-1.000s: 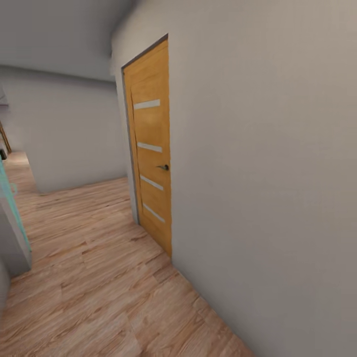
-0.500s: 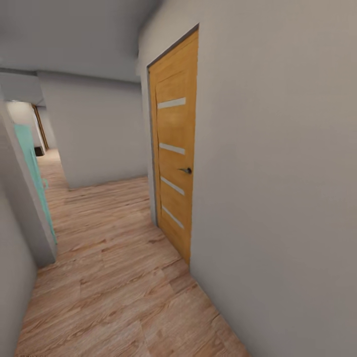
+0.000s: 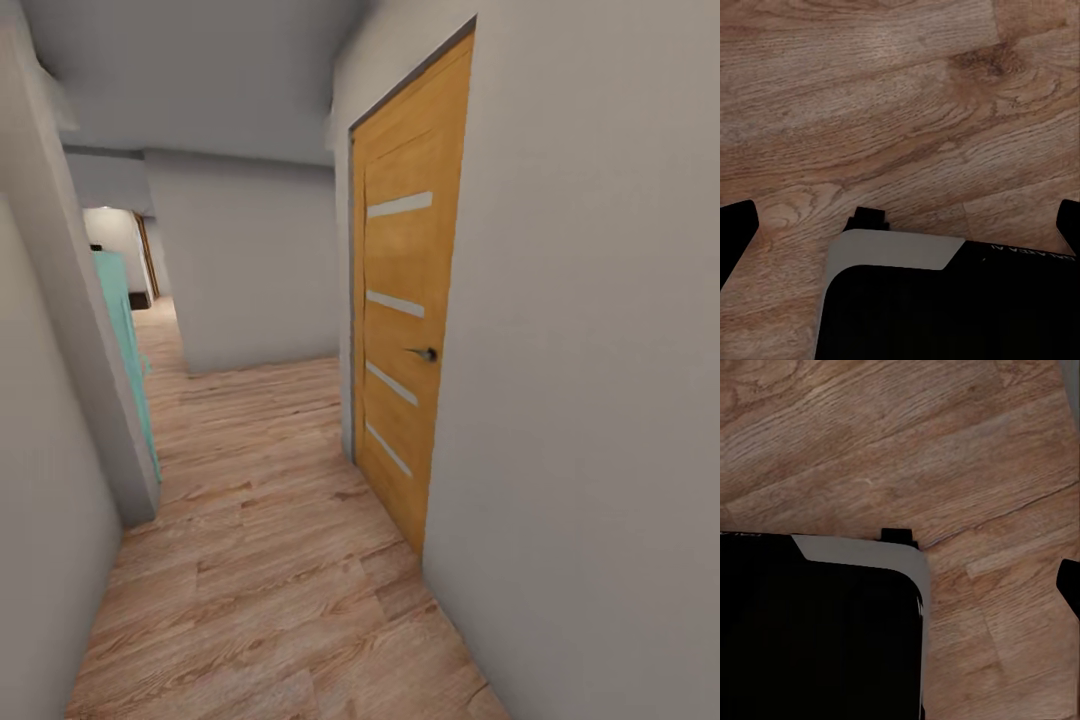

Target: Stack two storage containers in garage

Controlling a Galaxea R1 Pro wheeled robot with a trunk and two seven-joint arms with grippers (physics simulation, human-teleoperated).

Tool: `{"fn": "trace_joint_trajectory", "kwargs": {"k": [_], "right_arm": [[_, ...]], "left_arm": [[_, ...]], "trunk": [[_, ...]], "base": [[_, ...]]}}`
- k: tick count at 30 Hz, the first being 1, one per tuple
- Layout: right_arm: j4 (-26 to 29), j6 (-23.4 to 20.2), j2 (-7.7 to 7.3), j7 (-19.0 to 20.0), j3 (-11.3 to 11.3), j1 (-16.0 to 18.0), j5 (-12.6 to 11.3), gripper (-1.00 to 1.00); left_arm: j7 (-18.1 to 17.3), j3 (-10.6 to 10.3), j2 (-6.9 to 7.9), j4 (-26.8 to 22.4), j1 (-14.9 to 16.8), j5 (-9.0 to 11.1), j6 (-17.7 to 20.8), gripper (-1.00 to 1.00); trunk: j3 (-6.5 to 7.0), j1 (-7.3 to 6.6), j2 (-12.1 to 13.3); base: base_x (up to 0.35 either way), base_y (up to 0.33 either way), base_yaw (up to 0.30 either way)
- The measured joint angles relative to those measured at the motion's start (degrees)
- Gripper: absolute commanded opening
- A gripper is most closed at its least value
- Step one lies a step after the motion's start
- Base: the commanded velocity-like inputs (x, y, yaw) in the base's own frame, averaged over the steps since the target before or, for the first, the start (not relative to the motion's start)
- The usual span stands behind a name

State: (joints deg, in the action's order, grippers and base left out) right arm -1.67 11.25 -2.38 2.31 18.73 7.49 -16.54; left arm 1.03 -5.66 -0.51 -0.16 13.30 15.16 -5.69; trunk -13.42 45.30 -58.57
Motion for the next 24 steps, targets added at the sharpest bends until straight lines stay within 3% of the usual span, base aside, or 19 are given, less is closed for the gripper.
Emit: {"fn": "trace_joint_trajectory", "kwargs": {"k": [24], "right_arm": [[0.0, 0.0, 0.00, 0.0, 0.0, 0.0, 0.0, 1.00]], "left_arm": [[0.0, 0.0, 0.00, 0.0, 0.0, 0.0, 0.0, 1.00]], "trunk": [[0.00, 0.00, 0.0]], "base": [[0.279, 0.000, 0.273]]}}
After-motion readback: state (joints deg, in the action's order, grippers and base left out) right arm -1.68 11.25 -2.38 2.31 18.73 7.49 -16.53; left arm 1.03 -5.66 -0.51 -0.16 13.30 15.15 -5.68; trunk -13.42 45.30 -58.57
